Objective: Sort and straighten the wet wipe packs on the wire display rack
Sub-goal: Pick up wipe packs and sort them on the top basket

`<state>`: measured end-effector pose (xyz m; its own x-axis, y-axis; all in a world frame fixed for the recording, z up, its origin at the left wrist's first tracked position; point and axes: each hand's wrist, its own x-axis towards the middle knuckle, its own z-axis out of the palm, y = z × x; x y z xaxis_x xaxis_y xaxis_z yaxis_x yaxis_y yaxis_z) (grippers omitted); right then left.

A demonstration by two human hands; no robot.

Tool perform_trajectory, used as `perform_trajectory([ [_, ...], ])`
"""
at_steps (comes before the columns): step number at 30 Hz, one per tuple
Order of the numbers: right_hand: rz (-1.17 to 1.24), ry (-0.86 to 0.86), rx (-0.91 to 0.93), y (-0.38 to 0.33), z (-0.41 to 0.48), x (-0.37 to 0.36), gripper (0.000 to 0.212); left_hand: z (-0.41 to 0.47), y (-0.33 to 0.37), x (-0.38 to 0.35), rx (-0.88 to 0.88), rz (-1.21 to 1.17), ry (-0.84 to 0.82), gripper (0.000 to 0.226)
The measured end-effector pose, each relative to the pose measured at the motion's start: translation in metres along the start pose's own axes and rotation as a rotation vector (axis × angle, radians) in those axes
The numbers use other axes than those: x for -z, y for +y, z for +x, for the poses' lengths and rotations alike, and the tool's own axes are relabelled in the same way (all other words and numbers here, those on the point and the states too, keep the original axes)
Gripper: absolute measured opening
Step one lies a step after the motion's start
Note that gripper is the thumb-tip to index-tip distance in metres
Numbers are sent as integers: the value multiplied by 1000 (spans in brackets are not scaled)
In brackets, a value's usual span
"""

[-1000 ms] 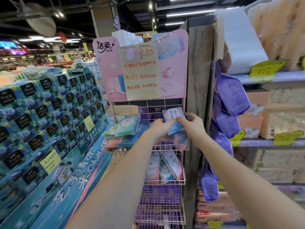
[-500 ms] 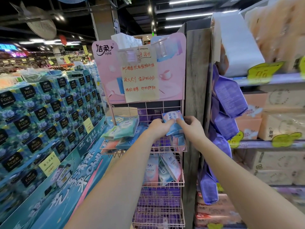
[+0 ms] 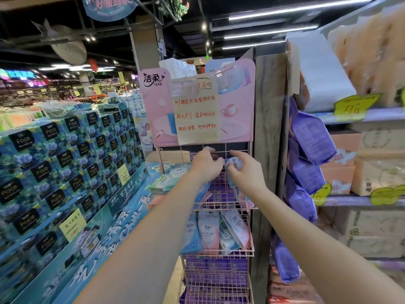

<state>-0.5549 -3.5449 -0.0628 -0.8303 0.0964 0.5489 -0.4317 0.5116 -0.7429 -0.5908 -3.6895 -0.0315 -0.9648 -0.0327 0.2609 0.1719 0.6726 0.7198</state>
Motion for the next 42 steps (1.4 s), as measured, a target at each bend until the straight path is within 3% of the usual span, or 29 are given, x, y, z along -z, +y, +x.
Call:
perform_trajectory([
  [6,-25,-178,19,-23,10,-42,44,-2,-29,68,79,166,52,44],
  [13,-89,-391,-206,-25,25,-88,44,-21,-78,92,275,365,-22,56],
  [17,-84,-431,-262,-26,29,-111,53,-31,-95,89,340,349,-40,59],
  [21,-134,-448,-328,-33,27,-126,56,-27,-107,87,380,180,6,54],
  [24,9,-418,-341,-40,27,-134,37,-16,-111,89,385,24,11,54],
  [30,166,-211,-398,-54,21,-139,49,4,-120,101,381,-179,-39,75],
  [34,296,-178,-388,-61,18,-141,31,8,-126,115,285,-337,-165,91],
  [38,254,-173,-419,-65,7,-145,36,17,-146,124,226,-489,-186,62],
  [42,-48,6,-379,-53,-2,-138,36,20,-166,131,248,-586,-130,48],
])
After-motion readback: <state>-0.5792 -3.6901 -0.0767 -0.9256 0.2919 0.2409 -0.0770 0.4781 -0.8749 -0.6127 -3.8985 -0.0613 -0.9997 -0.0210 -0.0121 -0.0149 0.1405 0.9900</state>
